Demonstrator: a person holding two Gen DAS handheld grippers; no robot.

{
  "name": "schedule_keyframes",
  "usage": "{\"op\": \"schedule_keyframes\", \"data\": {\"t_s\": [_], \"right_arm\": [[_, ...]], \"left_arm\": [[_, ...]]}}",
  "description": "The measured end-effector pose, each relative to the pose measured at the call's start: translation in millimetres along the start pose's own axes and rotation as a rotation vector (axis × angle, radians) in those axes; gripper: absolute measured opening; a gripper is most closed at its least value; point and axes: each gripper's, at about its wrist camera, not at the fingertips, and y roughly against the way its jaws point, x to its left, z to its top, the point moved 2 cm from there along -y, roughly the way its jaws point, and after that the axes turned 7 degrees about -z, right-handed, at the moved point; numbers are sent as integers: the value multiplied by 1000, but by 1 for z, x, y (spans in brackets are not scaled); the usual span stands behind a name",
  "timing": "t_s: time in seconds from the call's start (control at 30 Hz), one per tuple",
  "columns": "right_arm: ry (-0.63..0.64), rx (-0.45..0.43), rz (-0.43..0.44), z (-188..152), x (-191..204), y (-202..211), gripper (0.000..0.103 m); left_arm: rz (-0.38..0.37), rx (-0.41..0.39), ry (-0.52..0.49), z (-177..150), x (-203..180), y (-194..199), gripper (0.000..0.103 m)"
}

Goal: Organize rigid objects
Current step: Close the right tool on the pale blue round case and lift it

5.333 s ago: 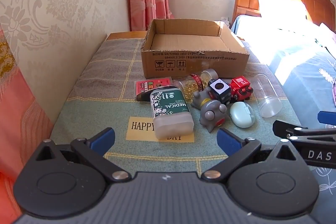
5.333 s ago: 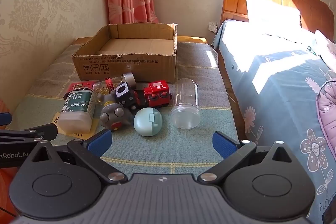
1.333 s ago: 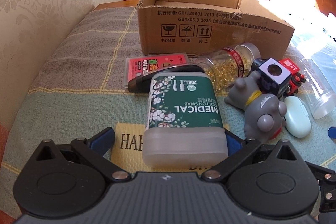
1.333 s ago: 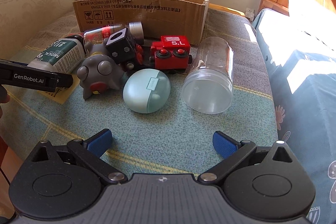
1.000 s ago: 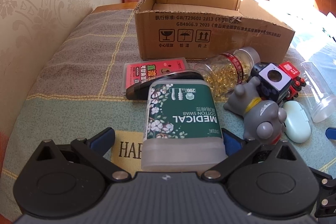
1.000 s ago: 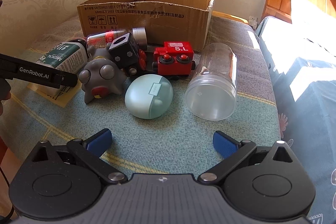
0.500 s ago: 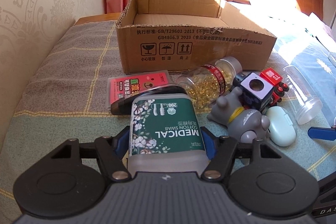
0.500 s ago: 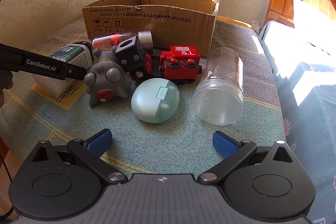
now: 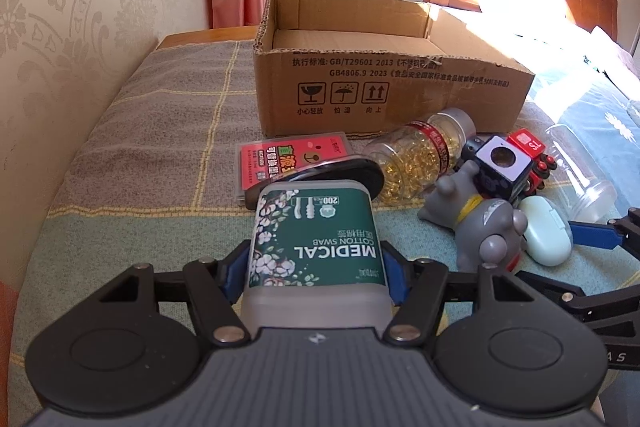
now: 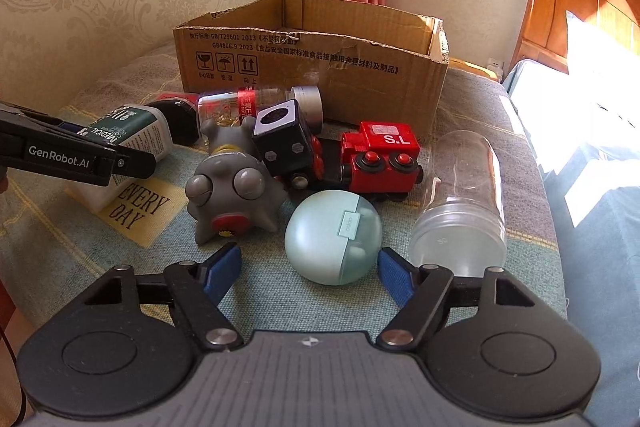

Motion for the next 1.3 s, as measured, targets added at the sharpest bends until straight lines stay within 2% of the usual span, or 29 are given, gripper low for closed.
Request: {"op": "schedule_keyframes", "data": {"t_s": [0.17,0.3,0.37,0.83,0.97,1.07,1.2,1.3], "right_arm": [[-3,-9,-46,4,-1,-2,63],[-5,-11,-56,6,-2,-4,62],[-3,-13,-51,6,-2,-4,58],[20,18,-23,-12,-7,19,58],[13,19,-18,-12,-8,18,58],[-6,16,-8,-13,-10,16,59],[-29,12,-3,-13,-14,14,64],[-36,8,-1,-12,-14,12,65]], "left_arm": [[-8,-2,5,0,0,0,65],[-5,-3,0,0,-1,0,65],[-3,-3,0,0,-1,0,65],[7,10,-50,-20,-13,10,67],[-1,11,-26,-22,-12,5,84],[8,20,-40,-23,-14,2,93],[-11,14,-43,-24,-12,1,99],[7,25,-55,-22,-14,-1,100]]}}
